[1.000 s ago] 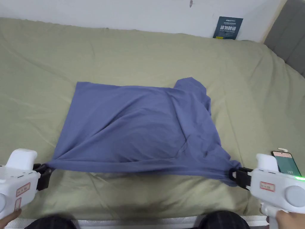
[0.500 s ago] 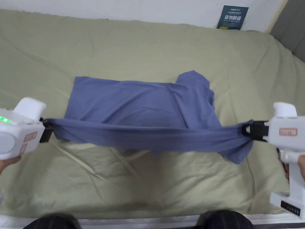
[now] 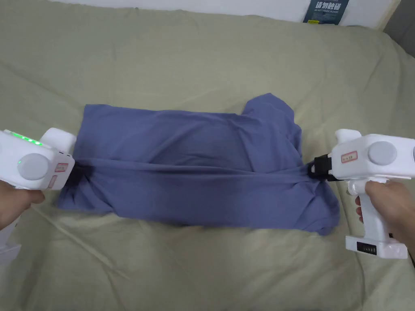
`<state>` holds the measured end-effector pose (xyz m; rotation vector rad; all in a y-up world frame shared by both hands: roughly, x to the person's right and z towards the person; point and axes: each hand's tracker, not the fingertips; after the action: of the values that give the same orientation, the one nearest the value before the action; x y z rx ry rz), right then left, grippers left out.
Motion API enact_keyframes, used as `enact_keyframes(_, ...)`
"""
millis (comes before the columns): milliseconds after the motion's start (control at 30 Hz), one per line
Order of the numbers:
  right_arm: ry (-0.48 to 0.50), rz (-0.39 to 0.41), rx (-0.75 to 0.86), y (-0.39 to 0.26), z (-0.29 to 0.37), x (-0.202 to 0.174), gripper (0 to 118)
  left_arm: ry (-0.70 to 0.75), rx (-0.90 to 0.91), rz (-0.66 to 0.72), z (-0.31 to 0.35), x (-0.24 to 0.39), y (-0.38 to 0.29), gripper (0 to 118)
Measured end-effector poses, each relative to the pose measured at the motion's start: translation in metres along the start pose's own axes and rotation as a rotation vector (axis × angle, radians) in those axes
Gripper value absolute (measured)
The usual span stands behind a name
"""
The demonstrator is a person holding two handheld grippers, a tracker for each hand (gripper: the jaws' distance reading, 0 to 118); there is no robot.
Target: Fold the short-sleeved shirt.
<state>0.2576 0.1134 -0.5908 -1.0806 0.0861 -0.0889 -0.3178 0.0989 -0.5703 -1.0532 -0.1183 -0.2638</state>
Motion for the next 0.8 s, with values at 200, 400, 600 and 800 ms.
enact_keyframes(200,0.036,0.088,0.389,-0.063,0.076,-0.010,117,0.024,0.305,0.093,0.088,0.004,-0.051,105)
enact_keyframes(400,-0.013,0.142,0.735,-0.212,0.187,-0.071,116,0.156,0.769,0.183,0.217,0.071,-0.171,105)
enact_keyframes(600,-0.031,0.126,0.832,-0.307,0.220,-0.102,1,0.094,0.752,0.196,0.256,0.106,-0.236,0)
enact_keyframes(800,-0.025,0.177,0.848,-0.315,0.235,-0.102,1,0.090,0.634,0.167,0.242,0.096,-0.244,0)
